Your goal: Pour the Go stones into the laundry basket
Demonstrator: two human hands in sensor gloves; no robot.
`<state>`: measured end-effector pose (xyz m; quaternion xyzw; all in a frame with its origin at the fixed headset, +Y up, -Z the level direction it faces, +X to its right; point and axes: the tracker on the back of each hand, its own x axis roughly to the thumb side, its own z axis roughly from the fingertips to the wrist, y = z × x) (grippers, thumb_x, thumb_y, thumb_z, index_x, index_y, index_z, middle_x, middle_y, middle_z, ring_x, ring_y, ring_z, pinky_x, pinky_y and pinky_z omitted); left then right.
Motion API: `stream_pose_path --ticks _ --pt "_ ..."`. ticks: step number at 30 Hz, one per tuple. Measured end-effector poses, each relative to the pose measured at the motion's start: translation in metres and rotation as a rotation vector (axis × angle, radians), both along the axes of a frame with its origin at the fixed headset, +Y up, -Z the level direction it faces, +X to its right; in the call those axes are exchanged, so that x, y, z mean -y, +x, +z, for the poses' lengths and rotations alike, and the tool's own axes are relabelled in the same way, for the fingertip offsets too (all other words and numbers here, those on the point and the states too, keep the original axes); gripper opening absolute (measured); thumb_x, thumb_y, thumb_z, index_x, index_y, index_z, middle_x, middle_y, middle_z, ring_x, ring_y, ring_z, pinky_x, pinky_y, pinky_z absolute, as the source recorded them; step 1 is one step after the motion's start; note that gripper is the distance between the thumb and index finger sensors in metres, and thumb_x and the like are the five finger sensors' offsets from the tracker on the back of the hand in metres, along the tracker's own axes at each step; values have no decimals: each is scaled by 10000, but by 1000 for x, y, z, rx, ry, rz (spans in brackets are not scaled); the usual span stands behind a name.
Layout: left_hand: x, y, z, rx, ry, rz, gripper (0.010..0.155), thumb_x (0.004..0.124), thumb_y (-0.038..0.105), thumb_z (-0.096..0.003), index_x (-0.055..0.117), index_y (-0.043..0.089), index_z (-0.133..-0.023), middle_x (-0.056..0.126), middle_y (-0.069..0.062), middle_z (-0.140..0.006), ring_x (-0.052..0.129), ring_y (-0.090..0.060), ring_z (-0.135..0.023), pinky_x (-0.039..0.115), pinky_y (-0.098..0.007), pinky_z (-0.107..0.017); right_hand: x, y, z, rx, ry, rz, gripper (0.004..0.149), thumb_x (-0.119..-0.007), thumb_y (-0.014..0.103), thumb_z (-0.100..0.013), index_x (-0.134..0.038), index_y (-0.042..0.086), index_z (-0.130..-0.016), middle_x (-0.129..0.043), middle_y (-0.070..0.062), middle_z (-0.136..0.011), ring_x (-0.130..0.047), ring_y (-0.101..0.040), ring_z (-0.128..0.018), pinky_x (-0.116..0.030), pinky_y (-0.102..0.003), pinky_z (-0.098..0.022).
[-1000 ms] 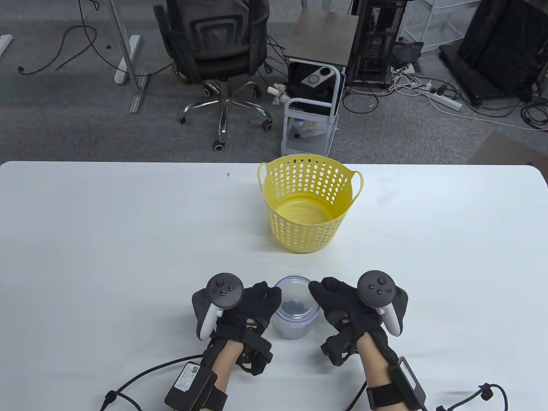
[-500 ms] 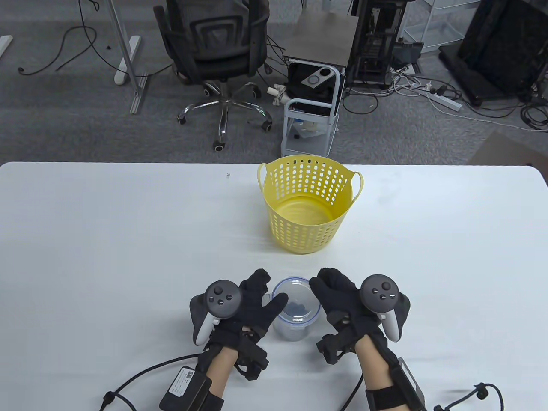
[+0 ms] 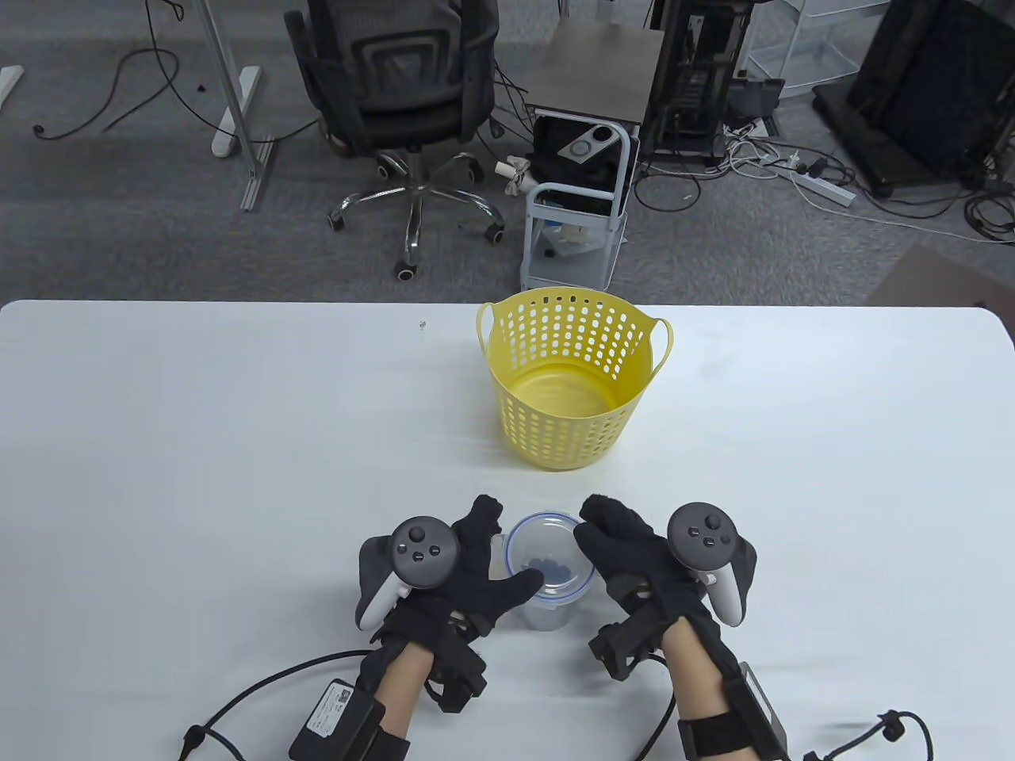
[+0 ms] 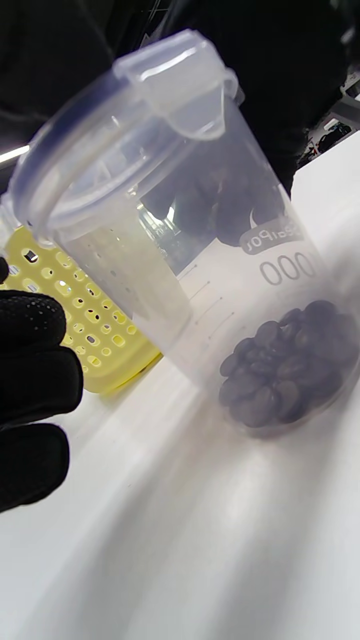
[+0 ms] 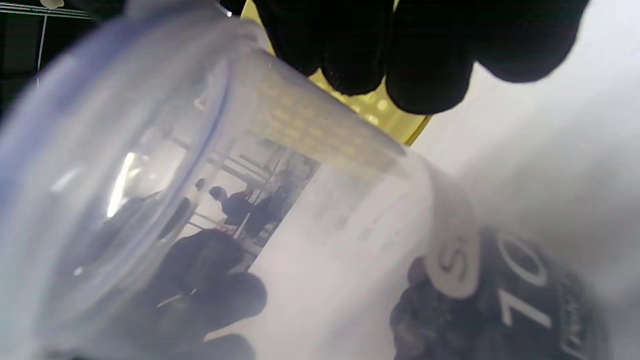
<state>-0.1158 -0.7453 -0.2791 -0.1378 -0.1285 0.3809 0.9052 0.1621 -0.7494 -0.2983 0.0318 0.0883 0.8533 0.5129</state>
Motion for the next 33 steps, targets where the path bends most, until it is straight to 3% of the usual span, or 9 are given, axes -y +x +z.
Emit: stream_pose_path --ticks 8,18,33 --pt "3 -7 0 -174 68 37 977 807 739 -409 286 271 -1090 537 -42 -1130 720 -341 -979 662 -558 -675 -1 9 -4 -151 -62 -93 747 -876 469 -493 -535 126 -1063 -524 -241 -1114 -654 -595 -896 -614 -723 -593" --pt "4 -9 0 -332 171 23 886 789 742 -400 439 295 -1081 669 -6 -1072 833 -302 -896 708 -533 -644 -8 2 -1 -288 -85 6 993 -963 509 -431 -359 82 -1095 -334 -276 -1155 -540 -639 -945 -545 -760 -625" --pt "7 -7 -9 -437 244 9 820 763 763 -380 557 336 -1049 782 41 -1001 917 -260 -822 734 -520 -630 -22 -21 11 -282 -36 198 1055 -951 579 -413 -333 59 -1092 -308 -291 -1152 -562 -633 -931 -557 -751 -620"
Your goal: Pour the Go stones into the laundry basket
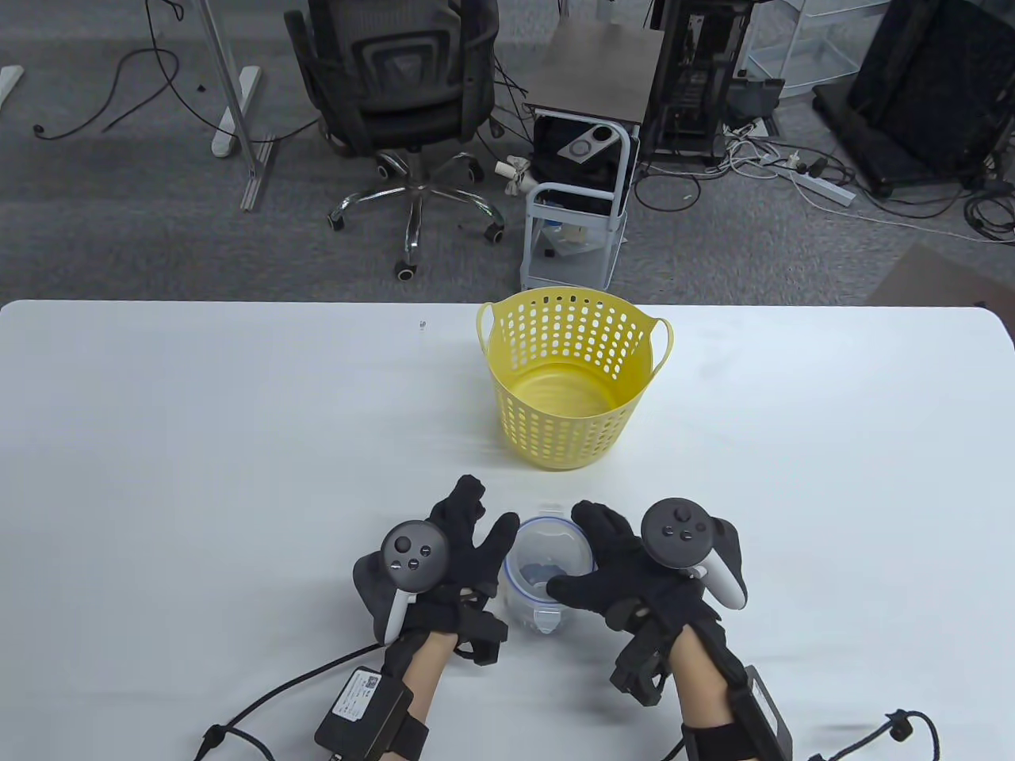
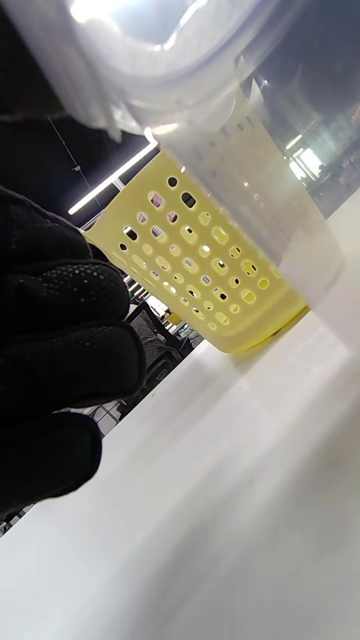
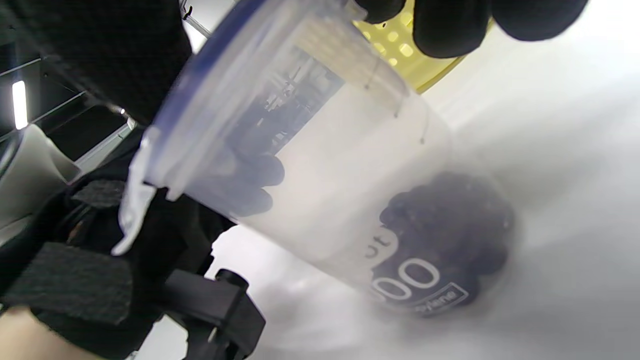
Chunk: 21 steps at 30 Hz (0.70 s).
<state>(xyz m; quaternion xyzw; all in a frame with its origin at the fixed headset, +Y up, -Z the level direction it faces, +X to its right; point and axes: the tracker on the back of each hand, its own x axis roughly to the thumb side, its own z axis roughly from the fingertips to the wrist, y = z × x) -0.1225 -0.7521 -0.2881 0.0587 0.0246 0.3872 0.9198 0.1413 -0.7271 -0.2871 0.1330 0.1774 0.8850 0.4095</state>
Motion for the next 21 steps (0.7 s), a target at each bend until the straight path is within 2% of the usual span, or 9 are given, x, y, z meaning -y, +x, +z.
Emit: stream_pose_path --ticks 2,3,5,8,11,13,16,18,21 --pt "0 -1 1 11 19 -6 799 723 761 -387 565 336 -1045 784 35 -1001 917 -265 -821 733 -524 -628 -3 -1 2 -11 66 16 1033 -915 604 -426 -345 50 -1087 -333 -297 -1145 -583 -630 -916 -565 -746 -615" --pt "0 -2 3 38 18 8 807 688 781 -388 564 335 -1049 781 28 -1006 916 -270 -824 735 -524 -627 -6 3 1 18 128 8 1026 -869 657 -432 -351 61 -1087 -376 -285 -1142 -627 -605 -905 -597 -725 -610" --pt "-1 -4 5 67 -1 63 822 668 801 -387 579 326 -1051 785 13 -1011 912 -283 -828 737 -527 -624 -10 8 2 123 155 -87 962 -840 644 -453 -407 55 -1079 -464 -291 -1117 -703 -583 -853 -645 -693 -583" --pt "-3 -4 8 113 -36 66 825 690 799 -388 627 297 -1040 812 -4 -997 929 -290 -811 747 -525 -614 -11 20 3 267 184 -83 841 -821 643 -462 -604 55 -1023 -700 -277 -1004 -862 -512 -705 -738 -637 -509" --pt "-3 -2 9 136 -50 35 777 719 782 -390 713 290 -991 851 -29 -977 965 -293 -773 774 -519 -588 -3 25 0 305 128 -19 745 -801 670 -462 -758 84 -920 -878 -215 -827 -968 -374 -521 -816 -562 -417" --pt "-4 1 8 155 -65 12 725 732 769 -396 775 289 -939 897 -19 -936 996 -279 -732 793 -509 -570 4 26 -2 296 58 14 708 -797 672 -462 -802 94 -872 -915 -193 -763 -977 -346 -479 -826 -546 -394" --pt "-4 3 8 176 -77 -9 640 735 740 -413 837 294 -861 960 28 -843 1033 -242 -655 818 -488 -544 13 25 -5 245 14 16 616 -764 657 -474 -869 135 -784 -969 -137 -671 -998 -300 -412 -848 -522 -357" --pt "-3 4 9 173 -92 4 630 741 725 -417 834 274 -847 964 31 -801 1031 -226 -614 817 -484 -537 17 24 -8 227 0 -66 570 -767 619 -480 -884 127 -743 -977 -130 -619 -992 -286 -372 -845 -534 -351" --pt "-2 5 7 180 -132 10 632 722 731 -416 832 267 -830 973 42 -740 1030 -192 -555 823 -467 -525 19 24 -10 199 -5 -64 554 -743 617 -486 -878 142 -737 -976 -103 -607 -989 -260 -365 -849 -522 -356"
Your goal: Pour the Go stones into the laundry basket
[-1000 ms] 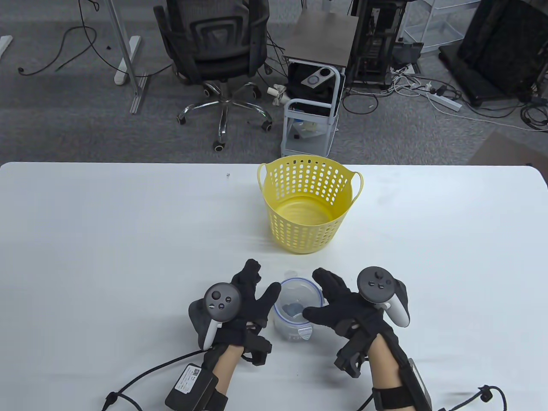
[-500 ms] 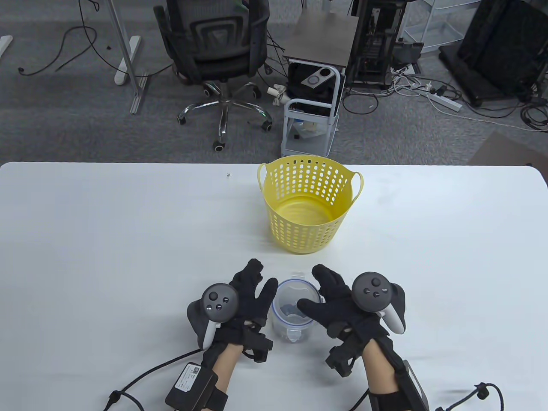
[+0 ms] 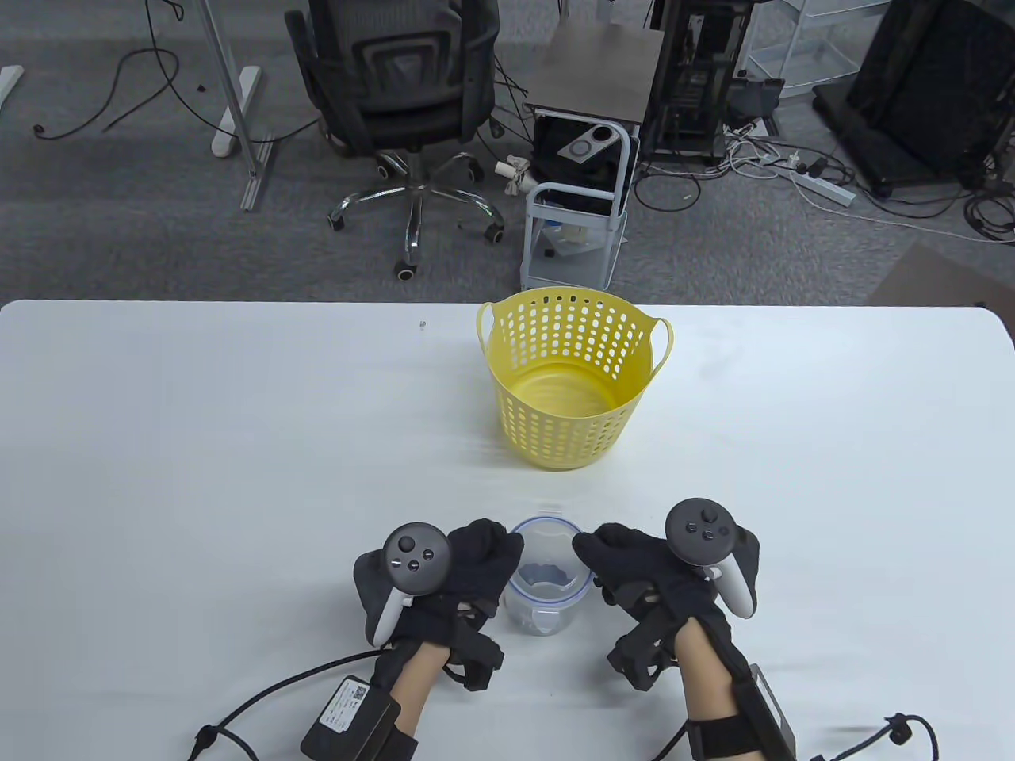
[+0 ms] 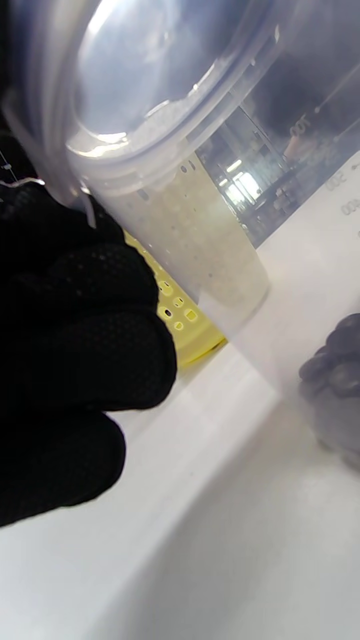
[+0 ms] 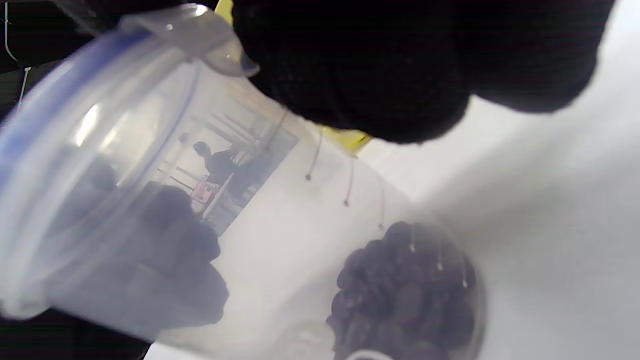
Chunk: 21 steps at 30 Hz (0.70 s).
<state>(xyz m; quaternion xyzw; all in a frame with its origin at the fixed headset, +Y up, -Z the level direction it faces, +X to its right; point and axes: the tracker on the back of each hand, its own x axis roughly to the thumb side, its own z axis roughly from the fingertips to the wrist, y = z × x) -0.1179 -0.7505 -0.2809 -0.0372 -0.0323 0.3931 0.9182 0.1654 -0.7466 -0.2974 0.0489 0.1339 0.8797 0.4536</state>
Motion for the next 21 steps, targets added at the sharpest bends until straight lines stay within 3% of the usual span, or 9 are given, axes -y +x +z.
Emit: stream_pose_path --ticks 5,6,7,8,9,12,14,18,21 --pt "5 2 -5 39 -79 20 613 682 764 -405 848 305 -776 975 85 -658 1006 -149 -520 814 -443 -536 2 -1 -3 -19 -48 5 573 -709 636 -481 -876 148 -730 -979 -72 -571 -973 -227 -349 -848 -509 -365" --pt "2 0 -4 22 -64 48 548 710 748 -415 861 298 -688 967 129 -559 1003 -124 -475 818 -434 -532 1 1 -3 -7 -38 8 492 -713 635 -482 -871 197 -642 -968 6 -508 -967 -214 -330 -850 -508 -368" --pt "1 1 -4 -5 -42 39 545 740 735 -403 896 274 -648 988 113 -505 1011 -135 -430 828 -442 -510 -1 -1 -1 2 25 -41 444 -758 585 -494 -897 171 -580 -974 -12 -438 -962 -218 -275 -849 -517 -344" --pt "0 0 -3 5 -37 -3 545 722 743 -408 889 285 -651 983 124 -507 1009 -121 -433 830 -432 -515 -3 0 -1 67 23 18 442 -768 599 -466 -916 189 -543 -988 6 -401 -973 -197 -243 -869 -500 -325" --pt "2 0 -2 -6 -11 -13 545 710 754 -409 888 298 -648 984 138 -502 1013 -109 -424 838 -422 -508 -2 -1 -2 16 19 14 441 -755 599 -481 -904 191 -561 -979 4 -424 -968 -197 -265 -861 -499 -346" --pt "6 0 -1 4 -37 42 549 708 753 -417 868 305 -689 976 126 -562 1016 -138 -473 822 -445 -528 -2 0 0 30 -1 5 444 -762 611 -481 -897 200 -579 -980 1 -446 -972 -210 -277 -856 -508 -350" --pt "8 -3 1 -5 18 48 589 688 767 -407 857 319 -750 984 82 -660 1029 -200 -547 810 -481 -543 -5 0 4 71 48 23 498 -787 620 -475 -888 166 -654 -983 -58 -512 -981 -263 -323 -837 -544 -374" --pt "3 -12 1 -35 58 64 711 625 804 -391 799 317 -879 946 19 -816 1005 -261 -664 779 -513 -581 -20 -8 12 113 244 113 754 -793 670 -446 -710 113 -948 -836 -193 -878 -924 -431 -609 -744 -643 -500" --pt "-1 -20 0 -66 89 66 714 630 799 -393 799 312 -886 941 10 -829 1000 -273 -676 772 -520 -585 -31 -22 20 81 386 154 840 -821 679 -423 -616 122 -1017 -676 -226 -1032 -781 -535 -806 -672 -687 -558"
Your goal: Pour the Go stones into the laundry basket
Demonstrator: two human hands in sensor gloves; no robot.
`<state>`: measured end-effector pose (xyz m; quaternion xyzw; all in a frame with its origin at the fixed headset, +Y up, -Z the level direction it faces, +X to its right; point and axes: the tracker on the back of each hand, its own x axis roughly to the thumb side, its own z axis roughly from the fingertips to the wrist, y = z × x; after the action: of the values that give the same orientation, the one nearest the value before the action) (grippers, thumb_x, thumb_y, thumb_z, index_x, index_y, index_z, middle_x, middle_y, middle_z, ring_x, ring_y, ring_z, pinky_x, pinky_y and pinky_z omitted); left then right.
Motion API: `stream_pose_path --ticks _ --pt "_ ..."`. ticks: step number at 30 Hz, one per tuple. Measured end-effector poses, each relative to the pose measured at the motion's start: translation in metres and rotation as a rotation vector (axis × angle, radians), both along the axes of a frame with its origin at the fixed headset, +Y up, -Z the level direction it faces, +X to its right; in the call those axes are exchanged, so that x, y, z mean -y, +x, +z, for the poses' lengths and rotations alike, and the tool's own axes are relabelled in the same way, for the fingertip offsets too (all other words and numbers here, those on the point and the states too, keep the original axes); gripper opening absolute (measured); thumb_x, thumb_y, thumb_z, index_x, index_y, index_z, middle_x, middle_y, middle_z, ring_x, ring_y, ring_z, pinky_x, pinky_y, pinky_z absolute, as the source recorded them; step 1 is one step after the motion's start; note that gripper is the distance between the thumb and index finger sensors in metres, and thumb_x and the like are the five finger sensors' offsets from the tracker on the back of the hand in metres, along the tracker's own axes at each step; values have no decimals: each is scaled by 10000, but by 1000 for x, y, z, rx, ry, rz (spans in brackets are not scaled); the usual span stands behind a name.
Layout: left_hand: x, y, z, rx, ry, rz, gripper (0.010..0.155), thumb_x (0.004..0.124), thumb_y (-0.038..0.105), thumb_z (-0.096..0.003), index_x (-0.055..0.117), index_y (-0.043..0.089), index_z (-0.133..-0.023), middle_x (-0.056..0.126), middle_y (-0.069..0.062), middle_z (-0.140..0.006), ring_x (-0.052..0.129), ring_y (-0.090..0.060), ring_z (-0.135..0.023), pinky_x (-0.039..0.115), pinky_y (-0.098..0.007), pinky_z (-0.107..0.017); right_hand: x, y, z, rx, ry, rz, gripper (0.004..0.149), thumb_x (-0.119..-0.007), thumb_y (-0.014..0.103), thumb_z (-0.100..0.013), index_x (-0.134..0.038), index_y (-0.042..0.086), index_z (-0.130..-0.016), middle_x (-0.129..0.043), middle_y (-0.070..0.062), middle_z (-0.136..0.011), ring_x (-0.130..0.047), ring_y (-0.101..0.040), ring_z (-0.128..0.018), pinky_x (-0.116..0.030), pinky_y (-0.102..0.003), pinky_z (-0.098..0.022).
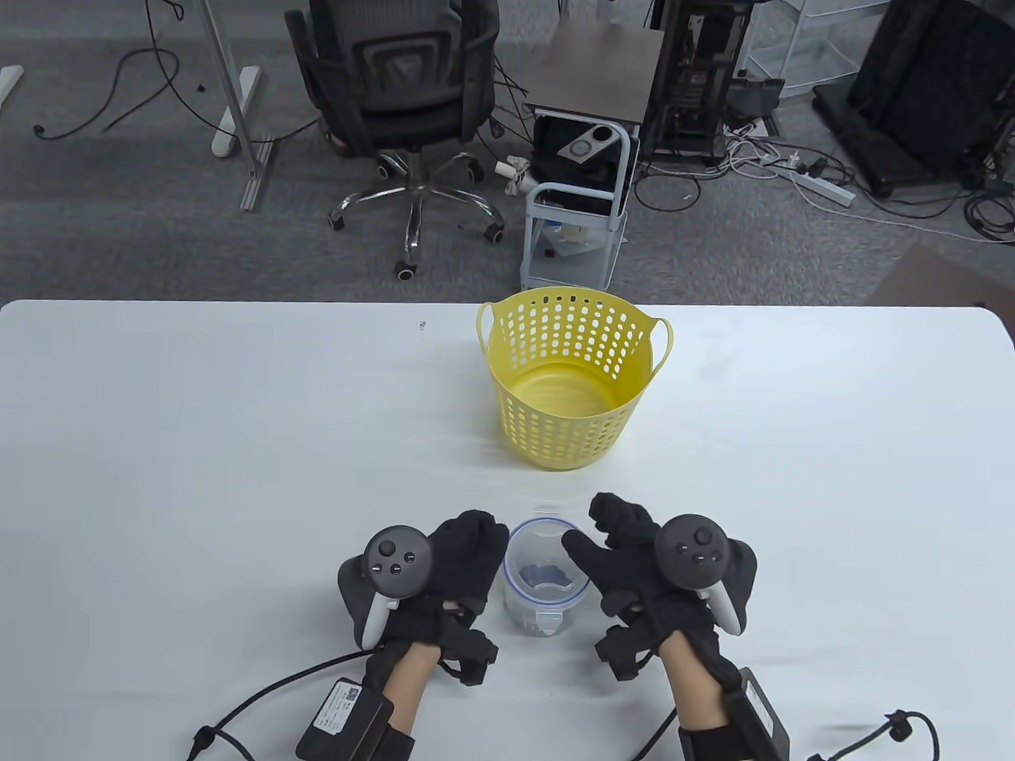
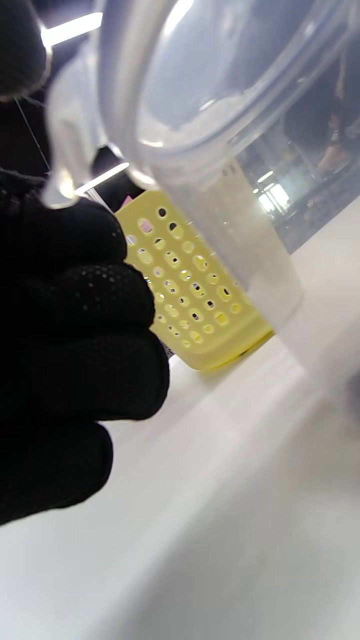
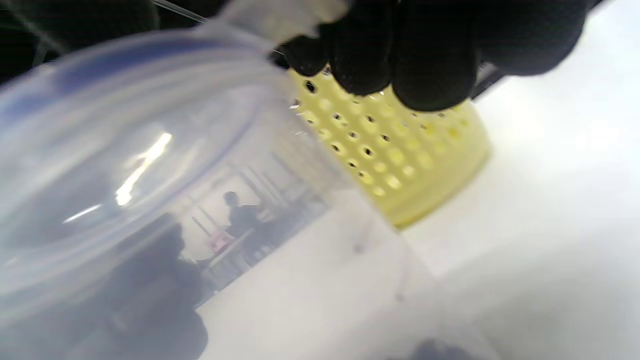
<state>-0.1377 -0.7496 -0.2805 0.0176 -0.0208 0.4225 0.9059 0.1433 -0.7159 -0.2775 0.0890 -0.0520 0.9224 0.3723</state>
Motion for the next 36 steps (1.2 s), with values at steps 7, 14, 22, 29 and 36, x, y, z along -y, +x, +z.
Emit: stream_pose_path --ticks 7,14,22,29,36 --pt "2 -14 -3 -43 -24 0 717 641 791 -397 799 302 -895 935 -6 -844 993 -292 -690 761 -533 -591 -13 -43 22 -152 105 234 953 -850 738 -382 -530 156 -1065 -498 -228 -1136 -603 -610 -927 -582 -739 -612" --pt "0 -16 -3 -43 -27 -2 719 640 791 -398 800 300 -898 934 -24 -850 991 -297 -696 758 -536 -594 -11 -61 29 -164 106 407 968 -899 704 -374 -510 158 -1072 -457 -222 -1153 -591 -664 -916 -548 -765 -623" --pt "-1 -18 -3 -51 -8 4 725 633 796 -395 800 302 -899 934 -22 -852 991 -299 -698 759 -536 -594 -22 -50 29 -129 157 292 935 -906 682 -381 -543 149 -1058 -513 -215 -1134 -629 -674 -890 -569 -770 -607" --pt "-1 -20 -2 -54 -14 12 725 636 793 -397 799 299 -903 932 -23 -856 989 -303 -701 756 -539 -595 -30 -7 17 30 150 174 923 -915 663 -383 -549 148 -1056 -507 -214 -1137 -609 -678 -901 -546 -778 -616" --pt "-1 -20 -2 -43 -15 7 725 637 793 -396 798 301 -903 932 -23 -858 989 -301 -703 758 -537 -596 -9 33 -2 206 54 217 906 -925 631 -390 -547 148 -1056 -495 -216 -1140 -573 -689 -916 -511 -791 -627"
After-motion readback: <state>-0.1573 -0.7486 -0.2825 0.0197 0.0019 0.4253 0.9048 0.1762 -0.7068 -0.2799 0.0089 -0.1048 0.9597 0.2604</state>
